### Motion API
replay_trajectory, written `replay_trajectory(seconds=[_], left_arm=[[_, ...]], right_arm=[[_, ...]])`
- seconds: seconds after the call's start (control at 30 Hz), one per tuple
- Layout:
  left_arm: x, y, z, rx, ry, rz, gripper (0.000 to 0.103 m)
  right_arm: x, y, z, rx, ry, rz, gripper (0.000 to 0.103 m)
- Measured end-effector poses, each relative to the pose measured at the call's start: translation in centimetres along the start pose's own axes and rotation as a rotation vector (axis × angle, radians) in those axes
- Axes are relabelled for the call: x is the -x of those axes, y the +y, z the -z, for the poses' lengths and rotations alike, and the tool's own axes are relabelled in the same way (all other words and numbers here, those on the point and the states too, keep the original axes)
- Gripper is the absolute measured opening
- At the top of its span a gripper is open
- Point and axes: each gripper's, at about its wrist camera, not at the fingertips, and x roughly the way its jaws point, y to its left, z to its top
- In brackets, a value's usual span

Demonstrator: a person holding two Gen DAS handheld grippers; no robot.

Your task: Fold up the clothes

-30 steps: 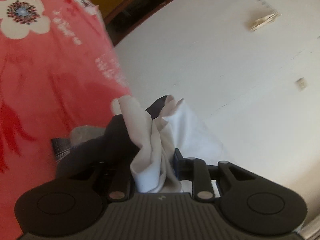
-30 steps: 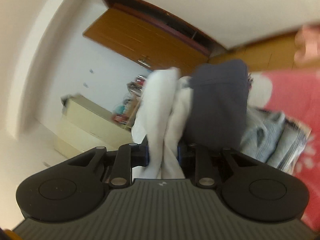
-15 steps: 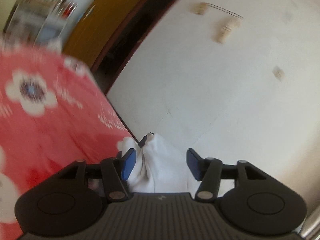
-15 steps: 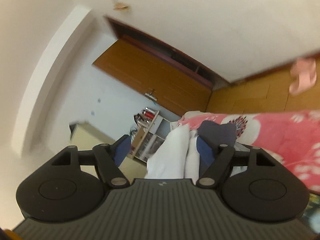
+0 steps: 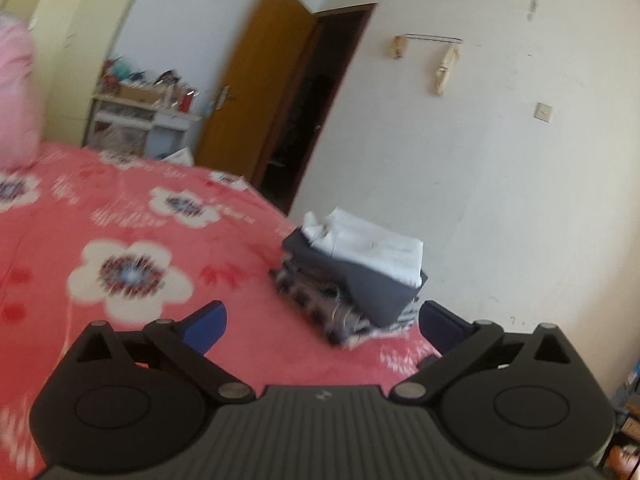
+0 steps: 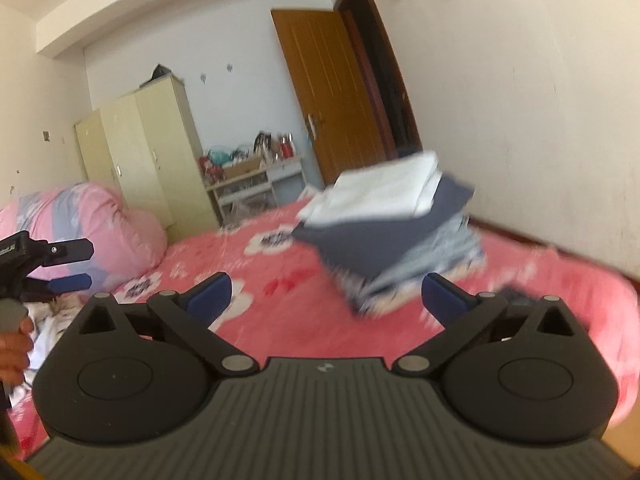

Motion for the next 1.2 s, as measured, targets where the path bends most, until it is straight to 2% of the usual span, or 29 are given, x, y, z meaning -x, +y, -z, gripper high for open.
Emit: replay_trajectory(seconds=[0.07,0.13,0.23,0.37,0.5,0.63,0.77,0.9,1.07,1.2], left_arm=[[1.8,-0.6,1.2,-0.008,0.013,-0.052,0.103],[4.2,-1.2,2.4,-0.035,-0.01,-0.099,0.103],[5.4,-2.0,3.6,-0.067,0.015,-0.164,0.103],[6.3,-2.7,4.7,-0.096,0.045,-0.247,0.103],[6.2,-3.1,5.6,-0.154,0.061,-0.311,0.103],[5.6,-3.1,5.9,-0.158,0.068,-0.373,0.103],[5.7,-3.1,6.0,-0.114,0.064,-0.381,0.103],[5.1,-3.9,6.4,-0.181,0.11,-0.379,0.103],[5.2,-4.8,6.7,-0.2,0.078,-0.398,0.103],[5.3,-5.3,6.6,-0.206,0.077,-0.386,0.103]], right_arm=[[1.2,2.2,1.1,0.024,0.02,0.075,0.102],[2.5,4.5,2.2,0.068,0.036,0.165,0.102],[3.7,7.1,3.9,0.157,0.034,0.206,0.102],[4.2,9.4,5.7,0.243,0.042,0.305,0.102],[5.2,10.8,6.1,0.305,-0.007,0.337,0.102],[5.6,11.7,4.8,0.305,0.016,0.346,0.102],[5.0,11.7,3.7,0.255,0.037,0.359,0.102],[4.6,11.8,3.6,0.244,0.04,0.403,0.102],[4.7,11.9,3.5,0.234,0.039,0.435,0.102],[4.7,11.7,3.4,0.207,0.054,0.427,0.102]])
